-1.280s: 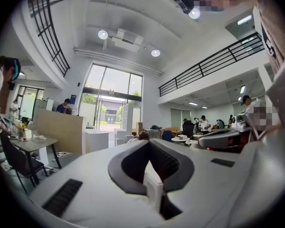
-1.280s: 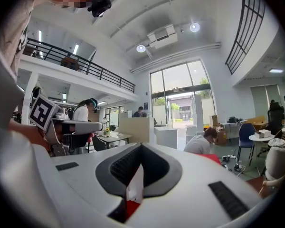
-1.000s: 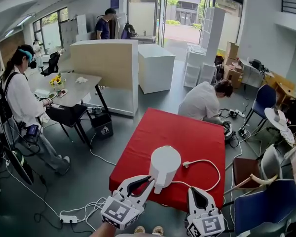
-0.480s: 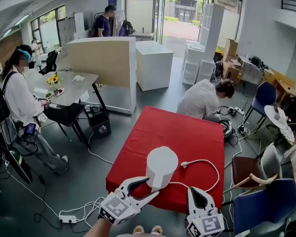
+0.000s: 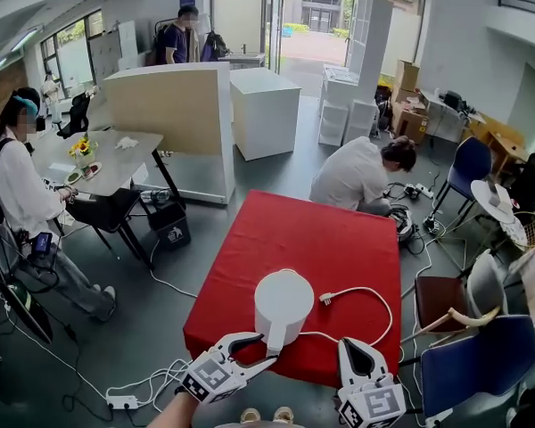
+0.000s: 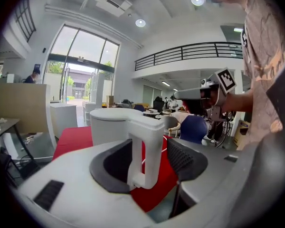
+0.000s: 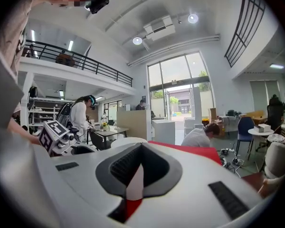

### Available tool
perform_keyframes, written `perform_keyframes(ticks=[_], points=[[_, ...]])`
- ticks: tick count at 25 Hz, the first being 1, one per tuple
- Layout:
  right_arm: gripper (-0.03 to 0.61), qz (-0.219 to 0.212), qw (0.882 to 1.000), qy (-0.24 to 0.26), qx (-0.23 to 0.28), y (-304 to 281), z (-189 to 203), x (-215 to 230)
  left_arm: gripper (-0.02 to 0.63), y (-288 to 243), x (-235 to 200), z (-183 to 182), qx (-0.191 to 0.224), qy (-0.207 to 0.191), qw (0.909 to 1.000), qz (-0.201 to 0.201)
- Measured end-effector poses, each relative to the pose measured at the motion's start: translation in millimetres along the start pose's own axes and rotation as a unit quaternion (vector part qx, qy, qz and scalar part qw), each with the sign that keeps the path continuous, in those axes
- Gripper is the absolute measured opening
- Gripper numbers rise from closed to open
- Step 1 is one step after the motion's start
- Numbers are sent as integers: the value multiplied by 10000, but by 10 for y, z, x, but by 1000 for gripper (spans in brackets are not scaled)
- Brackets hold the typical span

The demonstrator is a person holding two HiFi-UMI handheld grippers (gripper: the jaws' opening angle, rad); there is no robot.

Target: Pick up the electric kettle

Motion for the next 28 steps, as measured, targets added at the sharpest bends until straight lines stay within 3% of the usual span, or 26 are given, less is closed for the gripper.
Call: perform_keyframes(ticks=[7, 15, 28], points=[[18, 99, 9999, -94, -70, -88, 23, 86, 241, -220, 12, -9, -22, -41, 9991, 419], [18, 215, 9994, -228, -157, -125, 69, 174, 187, -355, 41, -64, 117, -64, 9972, 734], [18, 275, 9987, -313, -295, -122, 145, 135, 127, -528, 98, -134, 209, -162, 9960, 856]])
Point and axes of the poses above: the fingertips, and each gripper's own axes: y backward along the fingers, x to its right, z out of its underside, the point moved 3 cm from there along y, backward along the fingers, and after that the axes turned 15 degrees about -x, right-handed, at the moved point
